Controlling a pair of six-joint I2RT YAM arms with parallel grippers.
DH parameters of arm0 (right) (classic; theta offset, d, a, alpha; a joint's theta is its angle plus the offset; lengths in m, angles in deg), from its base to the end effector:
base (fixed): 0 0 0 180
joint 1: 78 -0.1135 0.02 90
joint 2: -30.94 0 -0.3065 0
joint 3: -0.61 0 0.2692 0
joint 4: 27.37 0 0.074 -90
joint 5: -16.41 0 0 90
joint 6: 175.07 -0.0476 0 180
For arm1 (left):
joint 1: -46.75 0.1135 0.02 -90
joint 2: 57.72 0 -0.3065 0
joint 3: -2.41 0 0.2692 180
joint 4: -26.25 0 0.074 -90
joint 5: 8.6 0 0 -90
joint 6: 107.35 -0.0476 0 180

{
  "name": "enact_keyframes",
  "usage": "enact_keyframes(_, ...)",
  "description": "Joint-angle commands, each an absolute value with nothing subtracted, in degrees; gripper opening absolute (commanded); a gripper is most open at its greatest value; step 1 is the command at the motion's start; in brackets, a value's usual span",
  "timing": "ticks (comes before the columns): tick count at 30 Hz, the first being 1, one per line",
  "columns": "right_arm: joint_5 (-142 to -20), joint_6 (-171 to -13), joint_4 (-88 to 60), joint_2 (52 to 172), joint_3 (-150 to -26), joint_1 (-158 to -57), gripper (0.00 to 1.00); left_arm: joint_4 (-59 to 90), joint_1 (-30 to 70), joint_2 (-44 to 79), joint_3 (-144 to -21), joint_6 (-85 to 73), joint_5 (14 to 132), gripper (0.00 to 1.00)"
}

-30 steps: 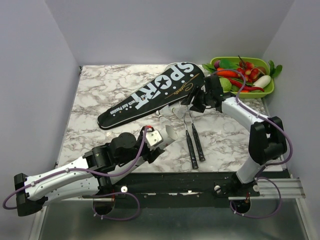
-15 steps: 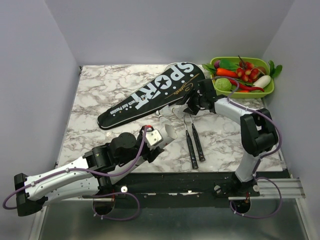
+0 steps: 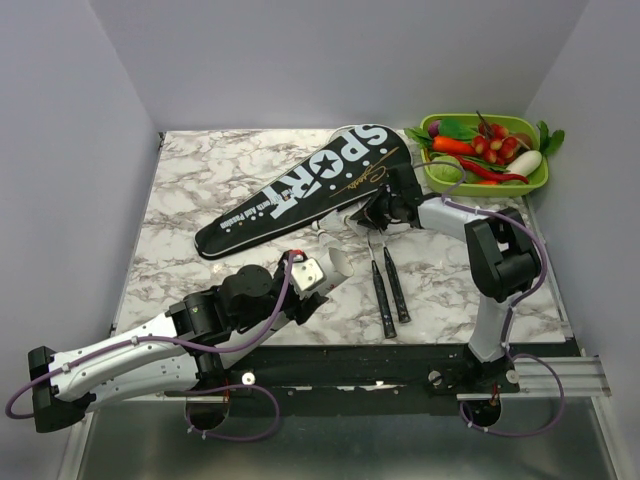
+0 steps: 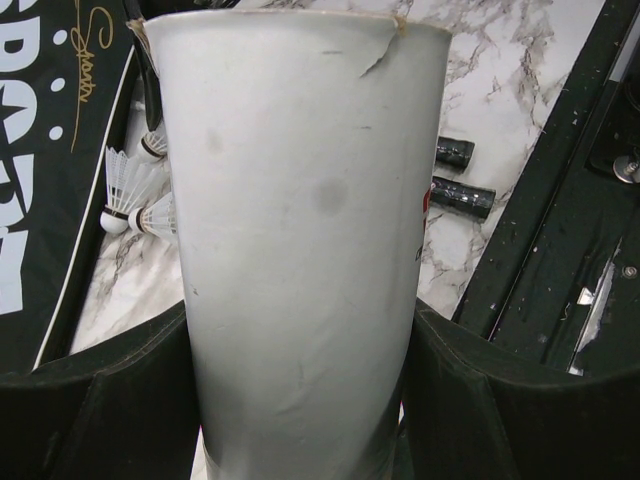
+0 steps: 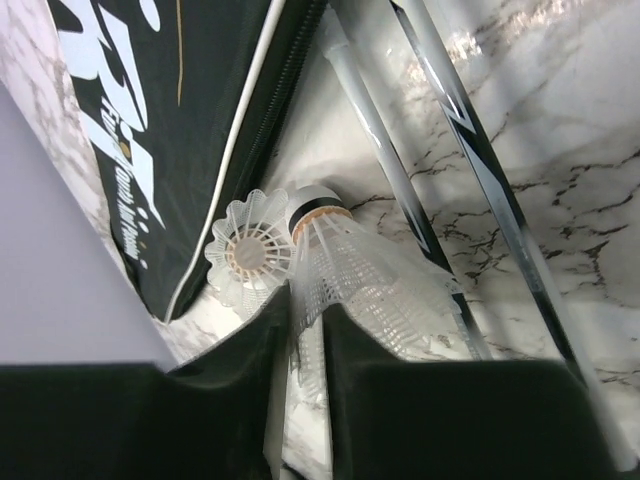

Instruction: Pack up the badminton gear

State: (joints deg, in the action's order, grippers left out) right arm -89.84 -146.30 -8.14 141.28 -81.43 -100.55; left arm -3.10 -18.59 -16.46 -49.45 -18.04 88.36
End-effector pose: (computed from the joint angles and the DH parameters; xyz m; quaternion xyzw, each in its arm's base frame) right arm 0.4053 0.1827 0.1850 0.2573 0.8876 0.3375 0.1790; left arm 0.0758 -0.1512 0.3262 0.4124 0.6996 -0.2692 0.5177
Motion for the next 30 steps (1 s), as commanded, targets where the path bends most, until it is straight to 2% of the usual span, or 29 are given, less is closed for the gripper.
enact_keyframes(1,-87.4,-145.6,-9.1,140.6,-83.1,-100.9,0.14,-5.3,-18.8,-16.8,-49.5,-16.0,89.8,0.00)
enact_keyframes(3,-86.5,-144.6,-8.1,139.9,-83.1,-100.9,0.01,-5.2,-18.8,-16.4,-49.4,-16.1,89.8,0.00)
enact_keyframes(10,-80.3,-134.1,-0.1,130.3,-81.7,-100.8,0.01,-5.5,-18.8,-15.0,-49.8,-16.4,89.3,0.00)
enact_keyframes(15,-77.2,-122.2,6.2,116.2,-78.7,-100.8,0.01,-5.6,-18.7,-14.0,-49.9,-16.9,87.7,0.00)
enact_keyframes(27,-98.2,-99.4,28.6,92.2,-76.2,-100.4,0.01,-6.2,-18.9,-10.3,-51.1,-19.0,81.5,0.00)
enact_keyframes(30,-109.3,-96.2,34.1,88.3,-77.3,-100.5,0.01,-5.9,-18.9,-10.1,-51.1,-19.2,79.2,0.00)
